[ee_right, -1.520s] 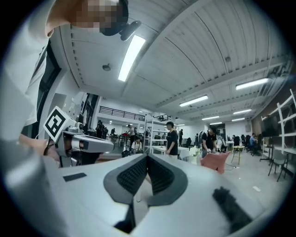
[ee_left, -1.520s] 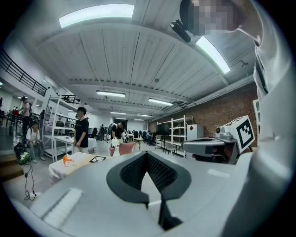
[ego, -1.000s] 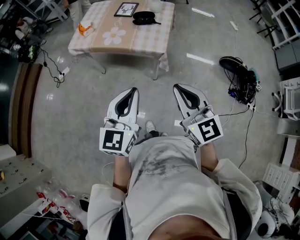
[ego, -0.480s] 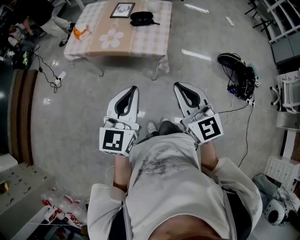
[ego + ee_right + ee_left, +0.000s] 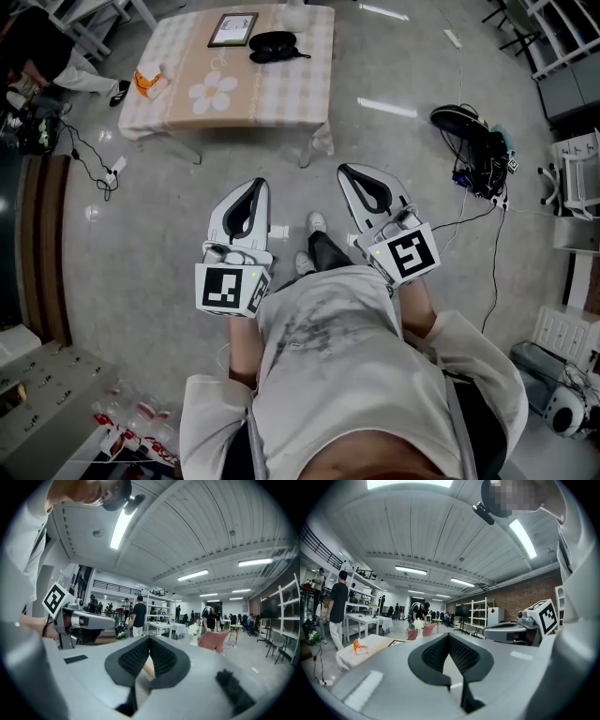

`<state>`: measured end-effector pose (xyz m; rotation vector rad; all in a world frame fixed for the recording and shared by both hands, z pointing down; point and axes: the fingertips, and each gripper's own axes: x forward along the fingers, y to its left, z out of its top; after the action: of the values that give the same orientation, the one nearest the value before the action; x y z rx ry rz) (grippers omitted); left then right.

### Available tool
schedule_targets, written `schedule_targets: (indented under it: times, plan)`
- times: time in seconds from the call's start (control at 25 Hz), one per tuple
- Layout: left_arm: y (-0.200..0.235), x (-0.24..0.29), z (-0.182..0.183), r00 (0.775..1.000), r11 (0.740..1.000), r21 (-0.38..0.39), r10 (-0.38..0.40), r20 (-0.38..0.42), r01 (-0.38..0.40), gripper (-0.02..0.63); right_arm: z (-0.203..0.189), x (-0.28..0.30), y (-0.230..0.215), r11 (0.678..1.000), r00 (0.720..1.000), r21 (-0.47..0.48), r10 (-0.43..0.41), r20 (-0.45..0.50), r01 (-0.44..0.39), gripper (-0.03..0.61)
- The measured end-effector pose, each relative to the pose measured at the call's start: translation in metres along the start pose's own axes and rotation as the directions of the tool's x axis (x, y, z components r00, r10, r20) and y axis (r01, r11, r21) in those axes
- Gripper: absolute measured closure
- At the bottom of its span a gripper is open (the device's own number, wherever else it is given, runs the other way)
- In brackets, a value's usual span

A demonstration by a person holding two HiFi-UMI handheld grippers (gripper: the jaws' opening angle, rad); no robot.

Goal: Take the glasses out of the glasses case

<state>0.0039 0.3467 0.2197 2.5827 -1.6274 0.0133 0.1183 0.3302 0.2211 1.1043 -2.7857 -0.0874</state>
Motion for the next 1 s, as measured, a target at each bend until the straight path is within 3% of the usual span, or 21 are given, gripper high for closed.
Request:
schedule_targets:
  times: [1.0]
  plan:
    - [0.050,0.134,0.011,0.997,0.997,0.005,0.073,-0.034,-0.073,0.604,-0.002,0.100,-0.109,0.993,0.993,0.023,0.115,0.010,-0.115,0.561]
